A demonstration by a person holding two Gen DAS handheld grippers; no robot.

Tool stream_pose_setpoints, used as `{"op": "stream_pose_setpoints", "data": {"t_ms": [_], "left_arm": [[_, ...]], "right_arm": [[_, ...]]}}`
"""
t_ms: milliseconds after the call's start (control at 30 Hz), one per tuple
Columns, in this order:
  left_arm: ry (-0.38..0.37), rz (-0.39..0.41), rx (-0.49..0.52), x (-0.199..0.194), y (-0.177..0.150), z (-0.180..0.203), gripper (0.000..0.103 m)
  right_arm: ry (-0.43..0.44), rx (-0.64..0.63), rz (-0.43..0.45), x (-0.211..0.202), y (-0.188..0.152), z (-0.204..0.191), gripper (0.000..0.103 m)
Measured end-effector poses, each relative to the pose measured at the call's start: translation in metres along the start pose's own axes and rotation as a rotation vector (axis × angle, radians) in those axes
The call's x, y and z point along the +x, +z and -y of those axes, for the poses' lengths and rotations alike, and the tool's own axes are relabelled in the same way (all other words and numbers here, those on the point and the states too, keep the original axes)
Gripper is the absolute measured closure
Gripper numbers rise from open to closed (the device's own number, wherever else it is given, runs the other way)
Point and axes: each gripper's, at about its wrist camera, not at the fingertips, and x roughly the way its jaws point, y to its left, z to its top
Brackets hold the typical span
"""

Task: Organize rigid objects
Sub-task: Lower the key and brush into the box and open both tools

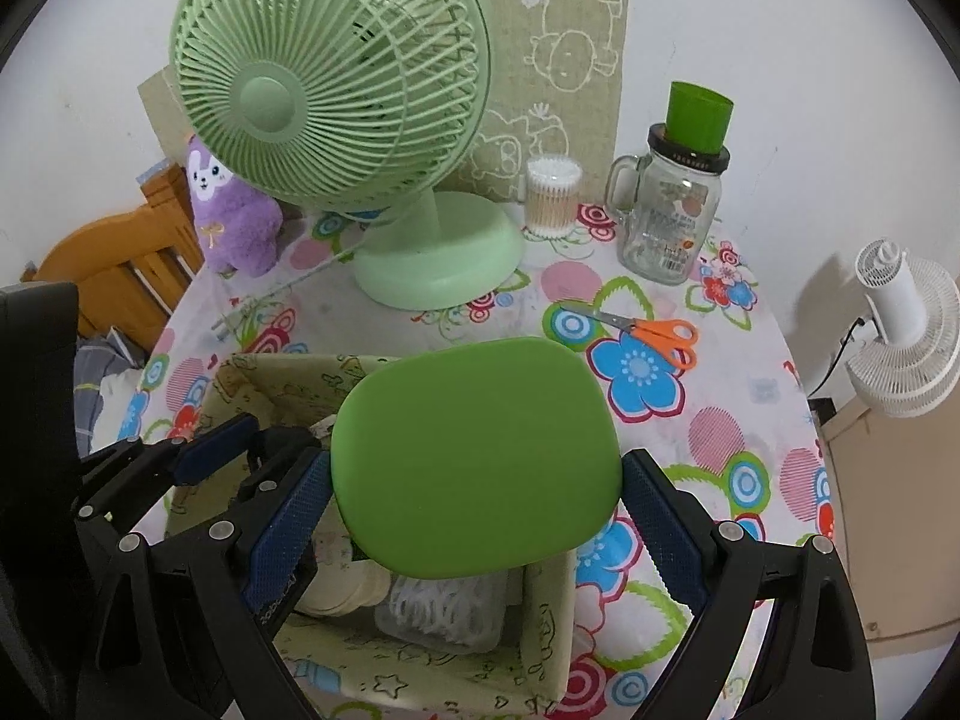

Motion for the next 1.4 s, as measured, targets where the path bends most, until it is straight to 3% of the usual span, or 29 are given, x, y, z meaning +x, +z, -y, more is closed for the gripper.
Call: {"op": "stream_pose_setpoints", "data": {"t_ms": [133,233,300,500,733,1000,1400], "left_arm": [[-0.006,-0.005,0.008,0.008,-0.001,0.003,0.064],[-0.005,-0.008,0.014,0.009,-0.003,0.003,0.056],[0.002,-0.007,0.019,0.006,-0.005,0.001,0.043],[0.002,-0.022,0.072,-0.007,-0.010,-0.001,0.024],[-0.001,-0.029,0.136,-0.015,-0.012,0.000,0.023],[0.006,-0.061,0.135,-0.011,-0.014,0.004,0.019],[0.017,-0.074,0.132,-0.017,-0.023,0.009,0.015]], "right_arm": [[-0.007,0.007,-0.012,0.007,-0.002,0.005,0.007],[0.001,0.008,-0.023,0.011,-0.005,0.005,0.007],[0.010,0.002,-0.022,0.011,-0.006,0.002,0.007],[0.037,-0.024,-0.021,0.012,-0.005,-0.013,0.007],[0.069,-0.017,-0.035,0.019,-0.006,-0.025,0.007],[0.125,0.020,-0.094,0.042,-0.008,-0.025,0.007],[0.113,0.004,-0.091,0.032,-0.016,-0.024,0.004]]}}
